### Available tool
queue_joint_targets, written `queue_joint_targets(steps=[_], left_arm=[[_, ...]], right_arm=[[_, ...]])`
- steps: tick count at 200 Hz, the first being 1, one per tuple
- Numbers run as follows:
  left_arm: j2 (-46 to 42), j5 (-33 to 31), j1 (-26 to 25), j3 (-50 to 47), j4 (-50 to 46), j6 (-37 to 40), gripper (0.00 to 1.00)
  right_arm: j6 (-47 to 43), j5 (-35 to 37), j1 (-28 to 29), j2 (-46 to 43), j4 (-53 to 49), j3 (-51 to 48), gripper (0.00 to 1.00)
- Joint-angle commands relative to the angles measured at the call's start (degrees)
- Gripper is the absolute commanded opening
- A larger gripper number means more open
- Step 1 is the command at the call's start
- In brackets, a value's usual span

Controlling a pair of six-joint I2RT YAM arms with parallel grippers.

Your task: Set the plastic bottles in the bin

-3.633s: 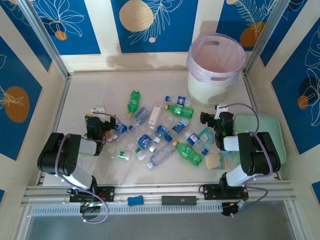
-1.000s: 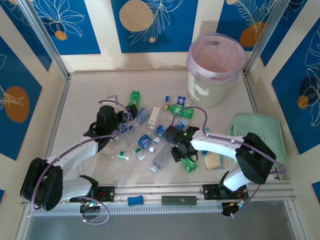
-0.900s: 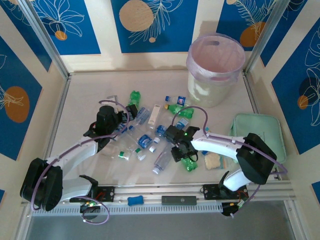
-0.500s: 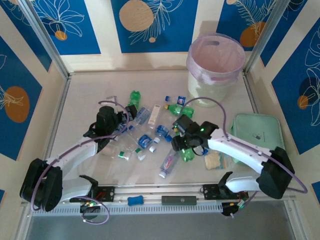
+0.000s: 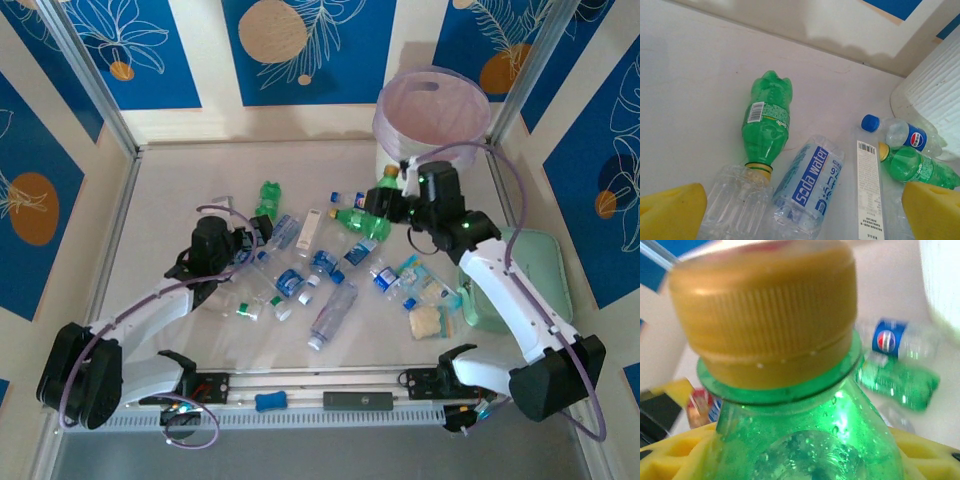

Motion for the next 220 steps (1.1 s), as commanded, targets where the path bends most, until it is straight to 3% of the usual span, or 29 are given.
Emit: queue_joint_targets(steps=[1, 47, 97, 174, 220], left_arm=[[-1.7, 1.4, 0.1, -0.4, -1.2, 2.7, 1.0], [-3.1, 3.0, 0.1, -0.7, -3.1, 3.0, 1.0], [-4.0, 4.2, 0.1, -2.2, -4.0, 2.3, 1.0], [-5.7, 4.9, 0.1, -2.2, -7.9, 3.7, 1.0], [-8.3, 3.6, 0.1, -3.1, -10.5, 4.6, 1.0]], right_arm=[[0.9, -4.1, -4.4, 0.8, 9.0, 5.1, 0.41], [-0.7, -1.6, -12.2, 8.4, 15.2, 16.9, 0.41], [-4.1, 7.0, -15.4, 20.8, 25.3, 26.5, 0.41], [-10.7, 13.1, -15.3, 44.2, 11.9, 50.9, 0.41], [-12.3, 15.6, -13.8, 50.3, 4.8, 58.0, 0.48]])
